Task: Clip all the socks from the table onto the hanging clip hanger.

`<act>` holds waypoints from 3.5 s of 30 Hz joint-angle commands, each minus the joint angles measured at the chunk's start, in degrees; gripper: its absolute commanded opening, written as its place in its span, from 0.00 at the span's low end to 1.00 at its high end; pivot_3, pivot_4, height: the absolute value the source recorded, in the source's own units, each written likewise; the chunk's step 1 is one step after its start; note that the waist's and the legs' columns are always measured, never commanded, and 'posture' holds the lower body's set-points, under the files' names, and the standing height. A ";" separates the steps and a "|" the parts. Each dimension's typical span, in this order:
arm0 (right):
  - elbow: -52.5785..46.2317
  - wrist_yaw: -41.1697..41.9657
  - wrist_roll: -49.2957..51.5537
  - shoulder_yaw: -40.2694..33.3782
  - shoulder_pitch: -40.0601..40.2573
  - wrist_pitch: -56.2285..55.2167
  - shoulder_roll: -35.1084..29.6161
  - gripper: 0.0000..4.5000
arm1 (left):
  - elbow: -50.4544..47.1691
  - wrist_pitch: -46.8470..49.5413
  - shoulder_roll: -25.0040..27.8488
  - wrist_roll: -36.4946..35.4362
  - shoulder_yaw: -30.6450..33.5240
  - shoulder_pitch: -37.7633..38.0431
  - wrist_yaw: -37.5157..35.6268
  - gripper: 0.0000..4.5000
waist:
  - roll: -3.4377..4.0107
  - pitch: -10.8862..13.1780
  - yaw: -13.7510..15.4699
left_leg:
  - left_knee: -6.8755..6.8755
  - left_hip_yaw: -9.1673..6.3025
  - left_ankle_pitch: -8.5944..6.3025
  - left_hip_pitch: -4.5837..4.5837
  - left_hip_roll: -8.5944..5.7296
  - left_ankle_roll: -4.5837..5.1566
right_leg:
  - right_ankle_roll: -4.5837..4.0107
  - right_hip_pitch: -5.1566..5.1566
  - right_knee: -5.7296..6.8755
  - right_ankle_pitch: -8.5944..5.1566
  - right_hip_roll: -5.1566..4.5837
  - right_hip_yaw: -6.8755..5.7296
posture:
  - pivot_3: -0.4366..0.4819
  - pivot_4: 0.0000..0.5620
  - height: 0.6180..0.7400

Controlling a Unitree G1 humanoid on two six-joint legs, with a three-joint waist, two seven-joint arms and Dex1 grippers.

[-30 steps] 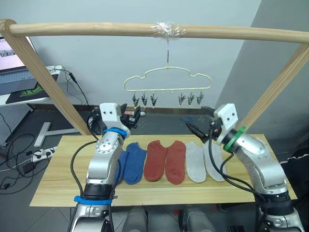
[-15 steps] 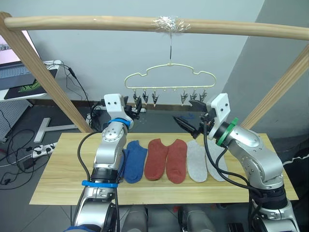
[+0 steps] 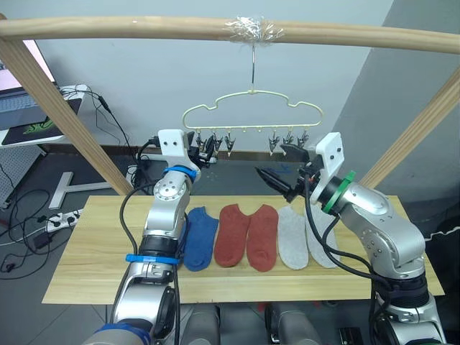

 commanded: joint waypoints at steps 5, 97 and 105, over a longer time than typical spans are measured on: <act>-2.12 -0.27 1.82 -1.48 -1.36 -0.26 -0.15 1.00 | -1.05 -3.62 0.55 0.75 0.04 -1.85 -0.57 0.62 | -0.01 0.05 0.00 | 0.00 0.00 0.00 0.00 0.00 0.00 | 0.00 0.00 0.00 0.00 0.00 0.00 | 0.59 0.36 1.00; 5.12 2.94 -15.93 6.59 18.45 -9.41 -4.13 0.01 | -8.87 69.11 6.75 -45.18 24.86 -9.87 -5.13 0.00 | -0.15 0.29 -1.71 | 0.34 -0.09 0.02 0.08 0.06 -0.04 | 0.07 -0.02 0.43 0.02 0.07 0.02 | 0.65 0.35 1.00; 2.58 -1.43 -13.83 13.38 10.92 0.51 7.48 0.01 | -9.59 69.32 5.32 -46.99 24.88 -10.17 -3.57 0.00 | -0.18 0.30 -0.75 | 0.34 -0.11 -0.02 -0.04 -0.03 -0.13 | 0.07 -0.02 0.26 0.02 -0.05 -0.04 | 0.65 0.35 1.00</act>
